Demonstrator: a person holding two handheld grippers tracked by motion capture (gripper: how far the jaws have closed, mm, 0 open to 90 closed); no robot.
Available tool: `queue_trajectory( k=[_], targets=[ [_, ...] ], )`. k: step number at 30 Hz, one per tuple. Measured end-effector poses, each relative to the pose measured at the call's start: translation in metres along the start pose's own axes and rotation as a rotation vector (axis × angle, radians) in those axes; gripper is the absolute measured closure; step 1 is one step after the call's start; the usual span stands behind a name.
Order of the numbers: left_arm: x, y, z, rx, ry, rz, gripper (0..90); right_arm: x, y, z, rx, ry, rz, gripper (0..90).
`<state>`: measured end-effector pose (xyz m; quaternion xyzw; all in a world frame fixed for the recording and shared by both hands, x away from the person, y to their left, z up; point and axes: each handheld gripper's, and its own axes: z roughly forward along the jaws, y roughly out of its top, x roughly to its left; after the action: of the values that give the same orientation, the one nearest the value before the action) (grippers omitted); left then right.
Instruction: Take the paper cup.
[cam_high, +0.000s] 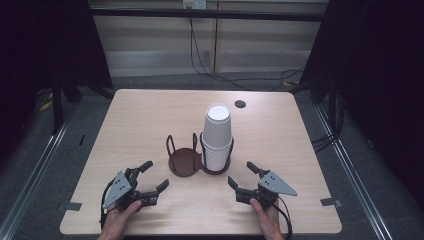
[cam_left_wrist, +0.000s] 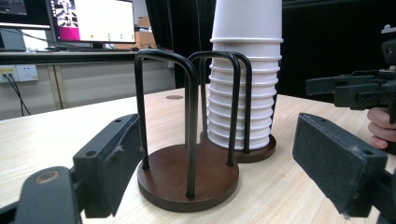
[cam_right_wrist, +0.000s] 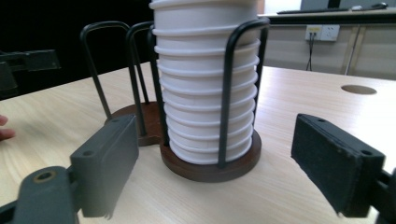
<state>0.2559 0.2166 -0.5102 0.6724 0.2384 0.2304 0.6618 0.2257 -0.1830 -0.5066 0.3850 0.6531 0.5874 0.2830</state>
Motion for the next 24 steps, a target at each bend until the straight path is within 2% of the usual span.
queue_trajectory(
  k=[2,7,9,10,13,15,16,17,19,21,23,24],
  targets=[
    [0.001,0.0,0.0,0.003,-0.006,0.001,15.5,-0.002,0.001,-0.001,0.028,0.0,-0.001,13.9],
    [0.001,0.0,0.0,0.0,-0.024,0.0,15.4,-0.003,0.001,-0.001,0.052,-0.005,0.013,14.0],
    [0.002,0.0,0.0,0.0,-0.023,-0.002,15.5,-0.002,0.002,0.0,0.083,-0.003,0.017,16.2],
    [0.002,0.0,0.0,0.001,-0.019,-0.009,15.5,-0.002,0.002,0.001,0.107,0.016,0.009,16.4],
    [0.002,0.0,0.0,0.001,-0.012,-0.006,15.5,0.0,0.002,0.001,0.115,0.025,0.002,15.8],
    [0.002,0.0,0.0,0.003,-0.014,-0.003,15.7,0.0,0.003,0.001,0.127,0.048,0.006,14.5],
    [0.002,0.0,0.0,0.0,-0.016,-0.007,15.7,0.0,0.003,0.001,0.15,0.088,0.005,17.0],
    [0.002,0.0,-0.001,0.002,-0.015,-0.006,15.7,0.0,0.003,0.001,0.15,0.088,0.005,17.0],
    [0.002,0.0,-0.001,0.002,-0.014,0.004,15.7,0.002,0.007,0.002,0.202,0.112,-0.01,18.1],
    [0.002,0.0,-0.001,0.001,-0.008,-0.001,15.7,0.005,0.011,0.001,0.207,0.1,-0.022,16.6],
    [0.002,0.0,0.0,0.003,-0.001,-0.007,15.6,0.005,0.015,0.0,0.207,0.111,-0.022,16.9],
    [0.002,0.0,0.0,0.003,-0.002,-0.009,15.6,0.004,0.018,0.001,0.235,0.11,-0.029,17.0]
  ],
)
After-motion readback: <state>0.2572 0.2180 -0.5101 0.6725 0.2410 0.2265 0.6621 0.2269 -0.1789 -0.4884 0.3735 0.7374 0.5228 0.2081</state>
